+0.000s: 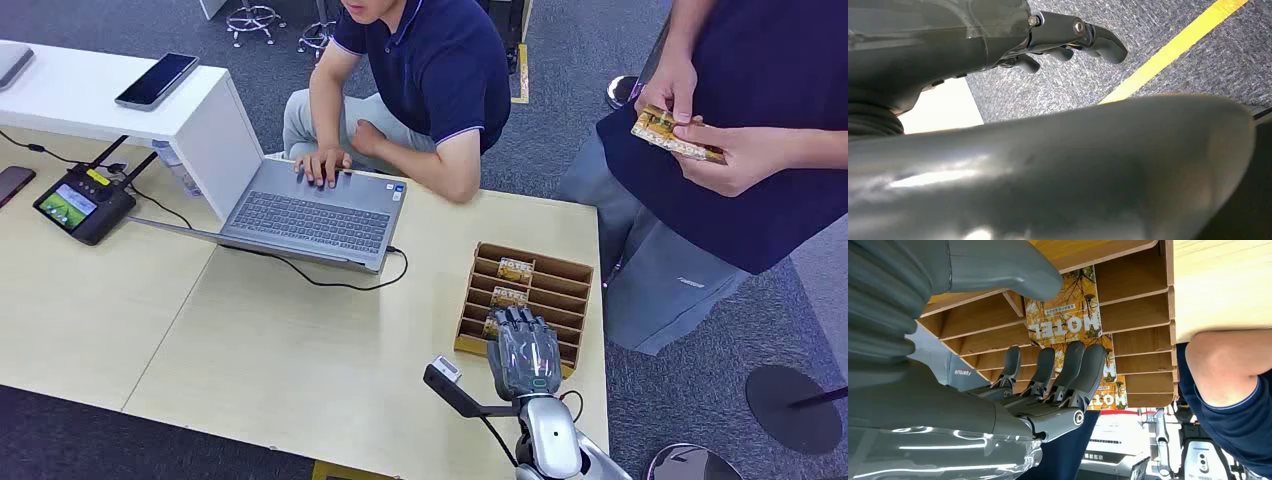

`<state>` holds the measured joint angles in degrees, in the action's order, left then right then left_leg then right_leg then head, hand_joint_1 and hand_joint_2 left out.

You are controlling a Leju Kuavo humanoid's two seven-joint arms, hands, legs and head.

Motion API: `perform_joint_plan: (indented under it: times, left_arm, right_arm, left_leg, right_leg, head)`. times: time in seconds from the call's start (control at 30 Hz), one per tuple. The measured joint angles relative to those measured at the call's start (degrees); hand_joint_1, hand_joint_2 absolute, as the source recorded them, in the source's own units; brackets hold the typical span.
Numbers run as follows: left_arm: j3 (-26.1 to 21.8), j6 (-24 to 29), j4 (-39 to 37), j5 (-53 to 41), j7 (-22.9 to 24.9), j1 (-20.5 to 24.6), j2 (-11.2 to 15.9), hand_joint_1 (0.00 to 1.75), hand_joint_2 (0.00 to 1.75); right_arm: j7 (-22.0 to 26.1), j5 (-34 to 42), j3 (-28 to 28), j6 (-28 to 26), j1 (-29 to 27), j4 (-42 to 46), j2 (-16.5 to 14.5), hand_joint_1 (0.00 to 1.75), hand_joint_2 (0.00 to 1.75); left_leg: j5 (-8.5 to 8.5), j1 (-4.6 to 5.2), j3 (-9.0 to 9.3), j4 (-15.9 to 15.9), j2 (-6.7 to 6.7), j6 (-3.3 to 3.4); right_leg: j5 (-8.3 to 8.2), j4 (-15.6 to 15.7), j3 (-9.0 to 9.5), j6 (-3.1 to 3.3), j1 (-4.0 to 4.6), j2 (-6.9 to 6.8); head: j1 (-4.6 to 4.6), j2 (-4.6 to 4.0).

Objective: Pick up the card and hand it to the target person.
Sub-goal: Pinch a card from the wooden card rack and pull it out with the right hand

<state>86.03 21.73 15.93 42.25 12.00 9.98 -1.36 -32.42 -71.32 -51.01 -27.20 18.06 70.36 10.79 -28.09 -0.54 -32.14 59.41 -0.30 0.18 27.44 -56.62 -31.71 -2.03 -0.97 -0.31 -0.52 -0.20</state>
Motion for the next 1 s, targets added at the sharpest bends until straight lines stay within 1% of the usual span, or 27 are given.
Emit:
perform_joint_plan:
  times: [0.17,0.4,0.53,0.57,0.7,0.77,0.8,1.0]
  left_arm:
    - [0.00,0.01,0.00,0.05,0.00,-0.02,0.00,0.00,0.00]
    - [0.00,0.07,0.00,0.19,-0.01,-0.02,0.00,0.00,0.00]
    - [0.00,0.09,0.00,0.20,-0.06,-0.03,0.00,0.00,0.00]
    - [0.00,0.09,0.00,0.20,-0.08,-0.03,0.00,0.00,0.00]
    - [0.00,0.10,0.00,0.23,-0.11,-0.09,0.00,0.00,0.00]
    - [0.00,0.11,0.00,0.24,-0.13,-0.12,0.00,0.00,0.00]
    - [0.00,0.13,0.00,0.24,-0.14,-0.14,0.00,0.00,0.00]
    - [0.00,0.17,0.00,0.26,-0.19,-0.18,0.00,0.00,0.00]
  right_arm:
    - [-0.07,-0.01,0.00,0.33,0.02,0.00,0.11,0.86,1.75]
    - [-0.50,-0.01,0.00,0.81,0.11,0.00,0.23,0.78,1.75]
    - [-0.79,0.00,0.00,1.10,0.15,0.00,0.28,0.81,1.75]
    - [-0.85,0.00,0.00,1.22,0.17,0.00,0.31,0.86,1.75]
    - [-1.03,0.01,0.00,1.44,0.31,0.00,0.43,1.63,1.75]
    - [-1.10,0.02,0.00,1.46,0.43,0.00,0.47,1.72,1.75]
    - [-1.12,0.03,0.00,1.47,0.46,0.00,0.49,1.75,1.75]
    - [-1.13,0.10,0.00,1.13,0.53,0.00,0.64,1.75,1.75]
  left_leg:
    - [0.00,0.00,0.00,0.00,0.00,0.00]
    - [0.00,0.00,0.00,0.00,0.00,0.00]
    - [0.00,0.00,0.00,0.00,0.00,0.00]
    - [0.00,0.00,0.00,0.00,0.00,0.00]
    - [0.00,0.00,0.00,0.00,0.00,0.00]
    - [0.00,0.00,0.01,0.00,0.00,0.00]
    - [0.00,0.00,0.01,0.00,0.00,0.00]
    - [0.00,0.00,0.01,0.00,0.00,0.00]
  right_leg:
    - [0.00,0.00,0.00,0.00,0.00,0.00]
    - [0.00,0.00,0.00,0.00,0.00,0.00]
    - [0.00,0.00,0.00,0.00,0.00,0.00]
    - [0.00,0.00,0.00,0.00,0.00,0.00]
    - [0.00,0.00,0.00,0.00,0.00,0.00]
    - [0.00,0.00,0.00,0.00,0.00,0.01]
    - [0.00,0.00,0.00,0.00,0.00,0.00]
    - [0.00,0.00,0.00,0.00,0.00,0.00]
  head:
    - [0.00,0.00]
    - [0.00,0.00]
    - [0.00,0.00]
    - [0.00,0.00]
    - [0.00,0.00]
    - [0.00,0.00]
    - [0.00,0.00]
    - [-0.01,0.00]
